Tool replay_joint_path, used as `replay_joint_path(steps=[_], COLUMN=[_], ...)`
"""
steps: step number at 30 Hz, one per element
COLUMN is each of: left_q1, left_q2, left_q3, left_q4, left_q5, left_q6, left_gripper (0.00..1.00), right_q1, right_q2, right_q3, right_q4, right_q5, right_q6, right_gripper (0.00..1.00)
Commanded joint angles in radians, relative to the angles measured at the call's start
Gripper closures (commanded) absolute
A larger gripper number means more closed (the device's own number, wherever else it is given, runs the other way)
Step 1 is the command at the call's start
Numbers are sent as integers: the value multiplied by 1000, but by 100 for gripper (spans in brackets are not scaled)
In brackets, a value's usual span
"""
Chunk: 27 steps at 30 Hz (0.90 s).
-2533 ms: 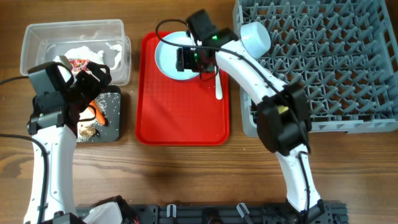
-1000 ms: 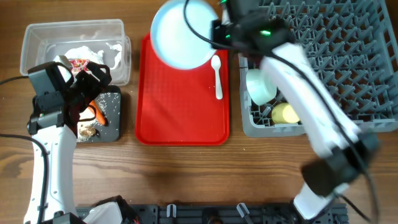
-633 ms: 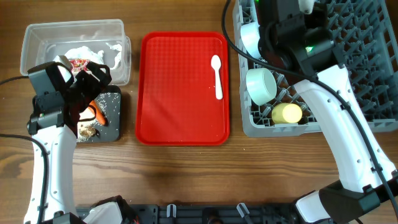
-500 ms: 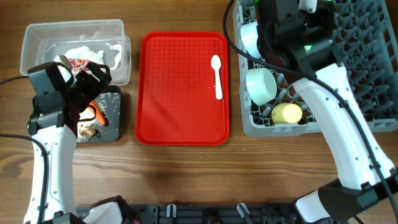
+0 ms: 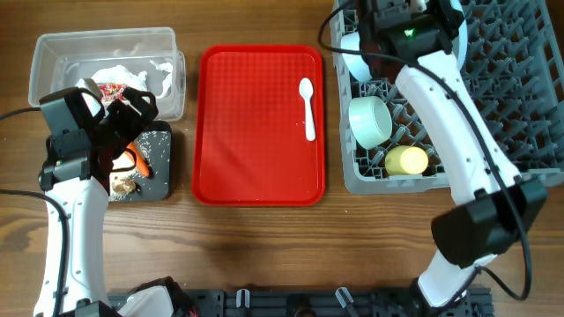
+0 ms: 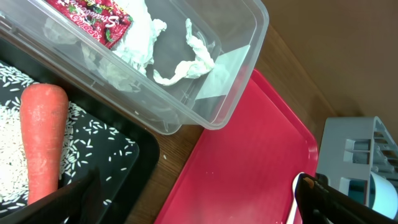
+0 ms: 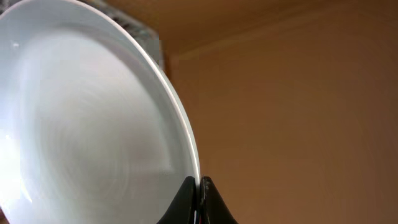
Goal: Sort waste into correct bins and load items into the dishwasher rack
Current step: 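Lift the light-blue plate right and stand it upright in the rack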
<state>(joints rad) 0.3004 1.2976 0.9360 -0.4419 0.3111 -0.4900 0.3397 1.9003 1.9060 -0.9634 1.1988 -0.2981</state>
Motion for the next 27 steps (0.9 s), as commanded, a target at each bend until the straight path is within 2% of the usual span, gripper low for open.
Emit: replay_joint_path(steps=[1, 6, 20, 24, 25, 27], left_q1=[4, 4, 4, 4, 4, 4], left_q2=[-11, -11, -11, -11, -11, -11], left_q3=[18, 18, 18, 18, 18, 18], left_q4=[3, 3, 3, 3, 3, 3], left_q5=[-6, -6, -6, -6, -6, -6], left_q6=[15, 15, 15, 15, 15, 15], left_gripper=[0, 0, 0, 0, 0, 0], right_q1=[-5, -21, -98, -96, -96, -96], right_q2=[43, 76, 100, 100, 100, 100], right_q3=[3, 3, 3, 3, 3, 3], right_q4=[2, 6, 35, 26, 18, 3], right_q5=[-64, -156, -156, -277, -322, -386], right_q6=[-12, -13, -12, -12, -12, -13], right_gripper=[96, 96, 96, 96, 93, 79])
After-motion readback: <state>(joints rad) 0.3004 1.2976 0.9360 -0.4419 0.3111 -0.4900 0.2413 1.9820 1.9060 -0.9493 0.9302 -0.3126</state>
